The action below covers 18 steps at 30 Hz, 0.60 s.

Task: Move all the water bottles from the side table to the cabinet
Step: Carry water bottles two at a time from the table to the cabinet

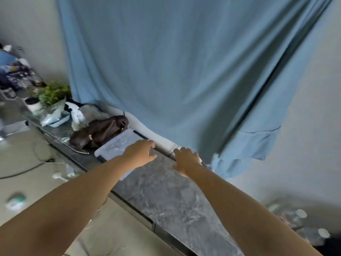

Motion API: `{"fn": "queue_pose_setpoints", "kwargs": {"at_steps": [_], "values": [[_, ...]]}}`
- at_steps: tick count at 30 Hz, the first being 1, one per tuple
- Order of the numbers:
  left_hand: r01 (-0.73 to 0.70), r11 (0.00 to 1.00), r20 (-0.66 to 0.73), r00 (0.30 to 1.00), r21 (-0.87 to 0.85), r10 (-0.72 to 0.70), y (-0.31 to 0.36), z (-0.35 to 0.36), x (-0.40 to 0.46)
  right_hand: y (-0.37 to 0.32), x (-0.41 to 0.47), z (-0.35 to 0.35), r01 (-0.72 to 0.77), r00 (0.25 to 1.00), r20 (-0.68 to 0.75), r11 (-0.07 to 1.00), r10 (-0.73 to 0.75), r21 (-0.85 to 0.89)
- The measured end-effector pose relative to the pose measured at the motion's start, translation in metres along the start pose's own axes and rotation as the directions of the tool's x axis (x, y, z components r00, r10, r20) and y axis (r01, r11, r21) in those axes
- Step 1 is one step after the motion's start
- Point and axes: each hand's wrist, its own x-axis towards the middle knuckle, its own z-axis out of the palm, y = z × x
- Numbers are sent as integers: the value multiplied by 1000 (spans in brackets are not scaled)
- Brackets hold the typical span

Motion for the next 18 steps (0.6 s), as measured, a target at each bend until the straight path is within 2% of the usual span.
{"fn": "queue_pose_setpoints", "kwargs": {"at_steps": [4,9,13,18], "values": [[154,988,-27,988,-2,-154,-77,-35,-51,-87,29,-18,196,980,-40,981,-196,-15],[375,926,-121,918,-45,-378,-158,-66,-120,-185,50,-30,412,911,-4,911,-412,-21],[536,839,-176,820,-97,-544,-205,-80,-166,-262,66,-43,576,816,-5,816,-577,-52],[673,734,-215,706,-97,-675,-254,-92,-199,-340,87,-55,746,663,25,656,-748,-116]]}}
